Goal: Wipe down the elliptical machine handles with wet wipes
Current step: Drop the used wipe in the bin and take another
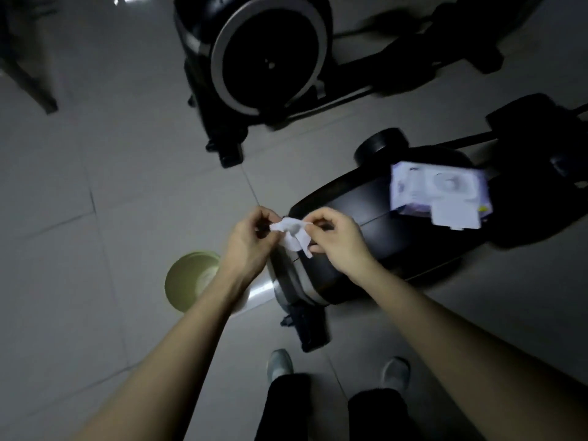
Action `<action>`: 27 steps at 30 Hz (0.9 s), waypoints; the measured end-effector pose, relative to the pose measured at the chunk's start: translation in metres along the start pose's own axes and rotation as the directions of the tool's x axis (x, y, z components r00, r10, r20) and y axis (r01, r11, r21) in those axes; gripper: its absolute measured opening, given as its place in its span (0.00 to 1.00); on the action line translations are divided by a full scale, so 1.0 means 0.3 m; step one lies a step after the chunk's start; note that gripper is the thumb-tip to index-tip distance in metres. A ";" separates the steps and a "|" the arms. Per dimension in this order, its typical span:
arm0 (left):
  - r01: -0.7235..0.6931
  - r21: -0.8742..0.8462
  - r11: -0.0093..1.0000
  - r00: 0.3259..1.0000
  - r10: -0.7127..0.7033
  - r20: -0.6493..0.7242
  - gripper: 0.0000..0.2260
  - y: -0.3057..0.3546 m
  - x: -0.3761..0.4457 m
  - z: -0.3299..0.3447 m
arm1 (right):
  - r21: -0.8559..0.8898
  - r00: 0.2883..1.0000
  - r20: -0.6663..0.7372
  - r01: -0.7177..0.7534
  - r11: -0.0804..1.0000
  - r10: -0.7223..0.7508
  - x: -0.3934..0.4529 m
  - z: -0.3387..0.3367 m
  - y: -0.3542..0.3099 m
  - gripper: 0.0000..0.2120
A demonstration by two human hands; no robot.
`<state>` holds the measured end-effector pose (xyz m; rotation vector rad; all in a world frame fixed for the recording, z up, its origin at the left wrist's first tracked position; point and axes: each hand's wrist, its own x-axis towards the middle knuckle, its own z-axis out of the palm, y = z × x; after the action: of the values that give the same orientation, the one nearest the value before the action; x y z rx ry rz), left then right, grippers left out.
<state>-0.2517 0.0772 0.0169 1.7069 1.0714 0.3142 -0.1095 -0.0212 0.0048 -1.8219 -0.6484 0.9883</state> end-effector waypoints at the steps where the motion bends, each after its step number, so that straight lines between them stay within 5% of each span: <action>1: 0.016 -0.009 1.000 0.999 -0.016 -0.034 0.04 -0.067 0.009 -0.015 | -0.014 1.000 0.017 0.008 1.000 -0.008 0.025 0.061 0.039 0.05; 10: 0.168 -0.052 0.984 0.941 -0.176 -0.290 0.06 -0.700 0.084 -0.153 | -0.123 0.983 0.186 0.030 0.992 -0.007 0.234 0.576 0.368 0.01; 22: 0.235 -0.009 0.972 0.919 -0.225 -0.323 0.06 -1.264 0.175 -0.336 | -0.235 0.960 0.281 0.056 0.970 0.013 0.462 1.080 0.667 0.01; 27: 0.295 0.084 0.952 0.908 -0.252 -0.333 0.14 -1.382 0.193 -0.352 | -0.337 0.937 0.344 0.056 0.940 0.068 0.513 1.135 0.726 0.12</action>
<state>-0.4958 0.2098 -0.3136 1.6265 1.5862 0.3516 -0.3107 0.1674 -0.3284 -1.9593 -1.0923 1.2846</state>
